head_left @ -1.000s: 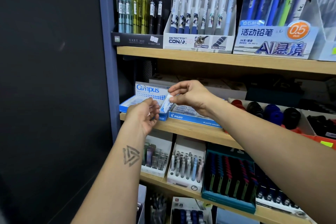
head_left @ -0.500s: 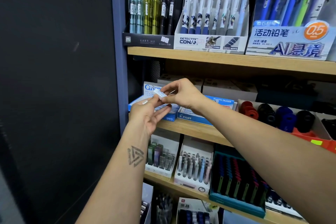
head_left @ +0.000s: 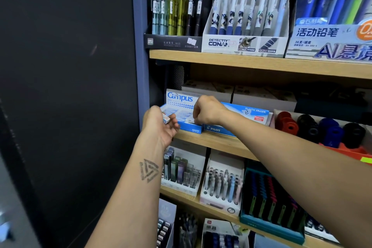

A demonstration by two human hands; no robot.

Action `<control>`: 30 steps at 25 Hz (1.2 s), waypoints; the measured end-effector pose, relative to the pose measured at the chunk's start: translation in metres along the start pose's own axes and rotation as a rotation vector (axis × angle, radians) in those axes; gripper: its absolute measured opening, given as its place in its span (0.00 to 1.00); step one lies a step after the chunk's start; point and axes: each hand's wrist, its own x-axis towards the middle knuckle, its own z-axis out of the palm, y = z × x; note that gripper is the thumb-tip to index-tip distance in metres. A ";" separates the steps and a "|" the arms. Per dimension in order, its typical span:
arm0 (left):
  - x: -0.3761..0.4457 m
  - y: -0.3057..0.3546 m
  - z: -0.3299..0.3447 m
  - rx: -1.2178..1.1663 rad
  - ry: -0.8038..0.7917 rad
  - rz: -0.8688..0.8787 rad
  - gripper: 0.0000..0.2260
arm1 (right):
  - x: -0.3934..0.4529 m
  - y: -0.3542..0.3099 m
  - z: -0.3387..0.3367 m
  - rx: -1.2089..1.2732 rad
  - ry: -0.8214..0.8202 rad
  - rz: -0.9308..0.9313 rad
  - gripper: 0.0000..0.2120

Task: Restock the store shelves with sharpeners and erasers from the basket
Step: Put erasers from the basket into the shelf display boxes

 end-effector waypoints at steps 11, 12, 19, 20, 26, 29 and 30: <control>0.010 -0.003 -0.006 0.153 0.116 0.077 0.03 | -0.001 -0.005 -0.004 -0.035 0.001 0.031 0.06; 0.011 -0.004 -0.006 0.150 0.109 0.074 0.03 | -0.001 -0.005 -0.002 -0.036 -0.020 0.021 0.04; 0.016 -0.004 -0.007 0.116 0.098 0.068 0.03 | -0.001 -0.004 -0.001 0.106 0.003 0.061 0.04; 0.016 -0.004 -0.006 0.113 0.106 0.069 0.03 | 0.000 -0.004 -0.004 0.159 0.030 0.095 0.06; 0.013 -0.003 -0.005 0.087 0.114 0.065 0.02 | -0.006 -0.007 -0.009 0.241 -0.138 0.089 0.03; 0.011 -0.004 -0.004 0.088 0.108 0.061 0.02 | -0.003 -0.011 -0.007 0.179 -0.114 0.059 0.04; 0.012 -0.004 -0.004 0.090 0.108 0.060 0.02 | -0.002 -0.012 -0.009 0.161 -0.124 0.053 0.05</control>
